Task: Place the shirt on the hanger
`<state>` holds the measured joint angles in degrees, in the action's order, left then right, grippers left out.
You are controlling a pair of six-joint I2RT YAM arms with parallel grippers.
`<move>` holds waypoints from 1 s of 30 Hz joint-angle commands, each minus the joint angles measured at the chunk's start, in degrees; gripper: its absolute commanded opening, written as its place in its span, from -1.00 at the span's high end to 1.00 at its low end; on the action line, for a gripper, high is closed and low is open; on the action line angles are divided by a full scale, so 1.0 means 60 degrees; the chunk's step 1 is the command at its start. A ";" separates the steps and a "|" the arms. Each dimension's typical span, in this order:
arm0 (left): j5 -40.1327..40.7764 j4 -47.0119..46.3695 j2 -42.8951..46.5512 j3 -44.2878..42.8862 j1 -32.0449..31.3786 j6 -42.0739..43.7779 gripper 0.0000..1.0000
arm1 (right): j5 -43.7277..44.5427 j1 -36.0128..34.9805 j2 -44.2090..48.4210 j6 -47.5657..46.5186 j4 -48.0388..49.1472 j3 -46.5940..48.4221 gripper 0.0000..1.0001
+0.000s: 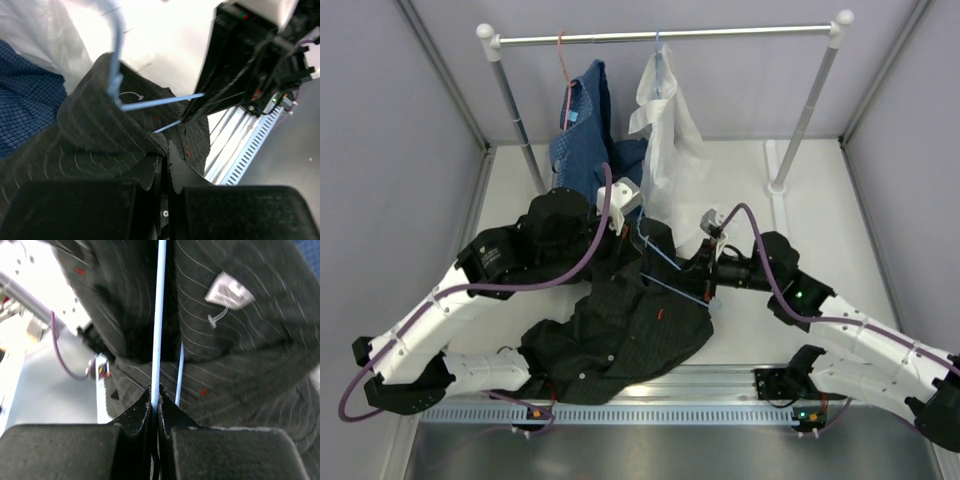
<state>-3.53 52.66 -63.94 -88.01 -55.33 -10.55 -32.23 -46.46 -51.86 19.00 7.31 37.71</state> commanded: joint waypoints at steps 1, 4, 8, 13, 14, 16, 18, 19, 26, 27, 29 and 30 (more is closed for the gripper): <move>0.0877 0.0200 -0.0036 -0.0098 -0.0065 0.0103 1.00 | 0.0830 -0.0167 0.0760 0.0319 0.2076 -0.0234 1.00; 0.1422 0.0450 -0.0226 -0.0141 -0.0065 0.0146 1.00 | 0.0816 -0.0182 0.1039 0.0523 0.2779 -0.0601 1.00; 0.1497 0.0510 -0.0373 -0.0288 -0.0080 0.0161 1.00 | 0.0757 -0.0284 0.1128 0.1079 0.4169 -0.1216 1.00; 0.0942 0.0481 -0.0257 -0.0683 -0.0080 0.0307 0.50 | 0.0903 -0.0446 0.0997 0.1504 0.5883 -0.2007 1.00; 0.0766 0.0480 -0.0227 -0.0887 -0.0080 0.0351 0.37 | 0.0904 -0.0460 0.0967 0.1578 0.6147 -0.2110 1.00; 0.0255 0.0466 -0.0197 -0.1137 -0.0080 0.0482 -0.20 | 0.0816 -0.0460 0.0792 0.1695 0.6965 -0.2374 1.00; 0.0353 0.0480 -0.0139 -0.1516 -0.0080 0.0571 -0.48 | 0.0699 -0.0460 0.0689 0.1871 0.7480 -0.2578 1.00; 0.0920 0.0480 -0.0095 -0.1649 -0.0065 0.0702 -0.83 | 0.0684 -0.0460 0.0630 0.1930 0.7657 -0.2638 1.00; 0.3063 -0.2882 0.1980 0.0585 -0.0080 0.3029 -0.96 | 0.0830 -0.0460 0.1127 0.1536 0.7032 -0.2668 1.00; 0.2991 -0.3527 0.2029 0.1055 -0.0080 0.3554 -0.96 | 0.0932 -0.0460 0.1389 0.1477 0.6855 -0.2639 1.00; 0.2700 -0.3431 0.1782 0.0943 -0.0065 0.3968 -0.96 | 0.1035 -0.0460 0.1683 0.1257 0.6184 -0.2609 1.00; 0.2654 -0.3431 0.1505 0.0899 -0.0065 0.4187 -0.96 | 0.1093 -0.0460 0.2004 0.1184 0.5889 -0.2551 1.00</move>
<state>11.11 42.04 -51.57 -83.57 -55.61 6.39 -26.96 -48.23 -44.29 29.23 40.36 20.88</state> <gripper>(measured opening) 0.982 0.003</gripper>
